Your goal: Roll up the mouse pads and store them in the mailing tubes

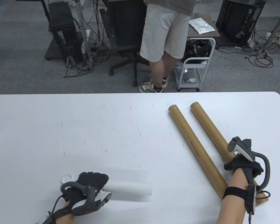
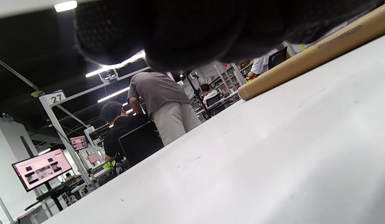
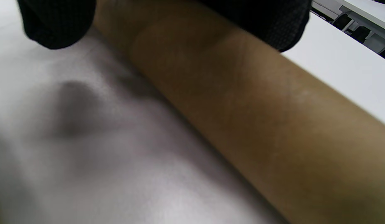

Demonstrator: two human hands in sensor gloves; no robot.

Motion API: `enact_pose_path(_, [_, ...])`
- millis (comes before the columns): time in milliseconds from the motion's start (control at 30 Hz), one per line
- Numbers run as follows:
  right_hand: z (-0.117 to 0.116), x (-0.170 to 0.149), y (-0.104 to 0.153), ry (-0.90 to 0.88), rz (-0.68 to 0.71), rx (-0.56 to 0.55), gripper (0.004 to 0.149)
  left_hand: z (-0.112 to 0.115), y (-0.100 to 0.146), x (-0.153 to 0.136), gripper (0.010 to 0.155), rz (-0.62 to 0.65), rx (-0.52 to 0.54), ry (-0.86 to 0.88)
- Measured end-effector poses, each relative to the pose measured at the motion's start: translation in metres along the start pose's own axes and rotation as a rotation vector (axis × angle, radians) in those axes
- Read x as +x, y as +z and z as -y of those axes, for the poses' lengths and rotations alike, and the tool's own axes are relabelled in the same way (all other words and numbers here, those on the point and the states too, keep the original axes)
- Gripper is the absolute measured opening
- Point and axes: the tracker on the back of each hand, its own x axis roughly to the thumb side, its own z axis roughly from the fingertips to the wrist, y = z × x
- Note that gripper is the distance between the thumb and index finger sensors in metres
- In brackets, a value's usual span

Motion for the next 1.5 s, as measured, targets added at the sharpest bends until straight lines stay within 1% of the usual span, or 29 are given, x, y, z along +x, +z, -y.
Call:
enact_pose_path(33, [0.000,0.002,-0.003,0.051,-0.017,-0.032,0.088,0.001,0.000,-0.001,0.039,-0.003,-0.004,-0.002])
enact_pose_path(67, [0.000,0.002,-0.004,0.080,-0.023,-0.035,0.088,0.002,0.000,-0.002,0.039,-0.006,-0.008,-0.006])
enact_pose_path(100, [0.001,0.002,-0.006,0.088,-0.019,-0.013,0.086,0.003,0.000,-0.002,0.039,-0.005,-0.009,-0.017])
enact_pose_path(133, [0.002,0.002,-0.006,0.092,-0.022,-0.026,0.085,0.004,-0.001,-0.003,0.039,-0.006,-0.010,-0.024])
enact_pose_path(233, [0.005,0.003,-0.001,0.219,-0.064,-0.201,0.081,0.006,-0.001,-0.004,0.039,-0.009,-0.020,-0.020])
enact_pose_path(300, [0.009,0.002,0.004,0.215,-0.073,-0.224,0.081,0.006,-0.002,-0.004,0.040,-0.011,-0.022,-0.025])
enact_pose_path(367, [0.013,-0.006,0.013,0.271,-0.136,-0.296,0.081,0.007,-0.002,-0.006,0.040,-0.012,-0.017,-0.048])
enact_pose_path(433, [0.018,-0.019,0.025,0.225,-0.169,-0.339,0.081,0.008,-0.002,-0.008,0.040,-0.019,-0.014,-0.059])
enact_pose_path(500, [0.023,-0.029,0.039,0.117,-0.160,-0.410,0.082,0.009,-0.003,-0.012,0.040,-0.036,-0.015,-0.061])
enact_pose_path(533, [0.029,-0.032,0.055,0.066,-0.128,-0.504,0.081,0.010,-0.004,-0.017,0.040,-0.057,-0.019,-0.056])
enact_pose_path(633, [0.043,-0.029,0.090,-0.019,-0.023,-0.671,0.080,0.014,-0.006,-0.030,0.039,-0.113,-0.042,-0.031])
enact_pose_path(667, [0.045,-0.023,0.106,-0.114,0.040,-0.751,0.077,0.017,-0.006,-0.037,0.040,-0.147,-0.057,-0.023])
enact_pose_path(700, [0.047,-0.017,0.117,-0.157,0.086,-0.785,0.078,0.020,-0.006,-0.042,0.040,-0.179,-0.067,-0.023])
enact_pose_path(733, [0.047,-0.009,0.130,-0.146,0.141,-0.828,0.077,0.022,-0.005,-0.048,0.040,-0.241,-0.081,-0.036])
enact_pose_path(767, [0.045,0.002,0.146,-0.079,0.199,-0.872,0.076,0.025,-0.003,-0.057,0.040,-0.308,-0.090,-0.046])
enact_pose_path(800, [0.042,0.010,0.156,-0.046,0.230,-0.914,0.075,0.027,-0.002,-0.063,0.040,-0.338,-0.095,-0.045])
enact_pose_path(833, [0.037,0.020,0.168,-0.026,0.276,-0.955,0.074,0.030,-0.001,-0.073,0.040,-0.396,-0.116,-0.021])
enact_pose_path(867, [0.034,0.025,0.173,-0.024,0.297,-0.970,0.073,0.032,0.000,-0.077,0.040,-0.421,-0.126,-0.008])
enact_pose_path(900, [0.024,0.036,0.185,-0.026,0.334,-1.016,0.073,0.037,0.002,-0.087,0.039,-0.484,-0.151,0.031])
enact_pose_path(967, [0.011,0.048,0.195,-0.010,0.349,-1.085,0.072,0.042,0.005,-0.098,0.039,-0.543,-0.171,0.041])
enact_pose_path(1033, [-0.004,0.057,0.199,0.012,0.339,-1.132,0.072,0.046,0.008,-0.104,0.039,-0.563,-0.184,0.041])
enact_pose_path(1067, [-0.014,0.062,0.200,0.062,0.330,-1.159,0.072,0.048,0.009,-0.107,0.039,-0.576,-0.189,0.050])
enact_pose_path(1100, [-0.015,0.062,0.201,0.095,0.348,-1.140,0.073,0.049,0.009,-0.108,0.039,-0.580,-0.191,0.053])
enact_pose_path(1133, [-0.018,0.062,0.203,0.091,0.335,-1.154,0.073,0.049,0.009,-0.109,0.039,-0.590,-0.191,0.051])
enact_pose_path(1233, [-0.020,0.063,0.201,0.164,0.324,-1.175,0.072,0.050,0.007,-0.108,0.039,-0.591,-0.188,0.072])
enact_pose_path(1267, [-0.020,0.065,0.198,0.159,0.336,-1.155,0.072,0.050,0.006,-0.108,0.039,-0.588,-0.190,0.068])
enact_pose_path(1400, [-0.022,0.068,0.192,0.150,0.343,-1.122,0.073,0.051,0.004,-0.104,0.039,-0.540,-0.185,0.057])
enact_pose_path(1433, [-0.023,0.068,0.191,0.165,0.345,-1.120,0.073,0.050,0.005,-0.102,0.039,-0.525,-0.168,0.077])
enact_pose_path(1500, [-0.023,0.064,0.188,0.170,0.335,-1.110,0.073,0.049,0.005,-0.101,0.039,-0.475,-0.157,0.047])
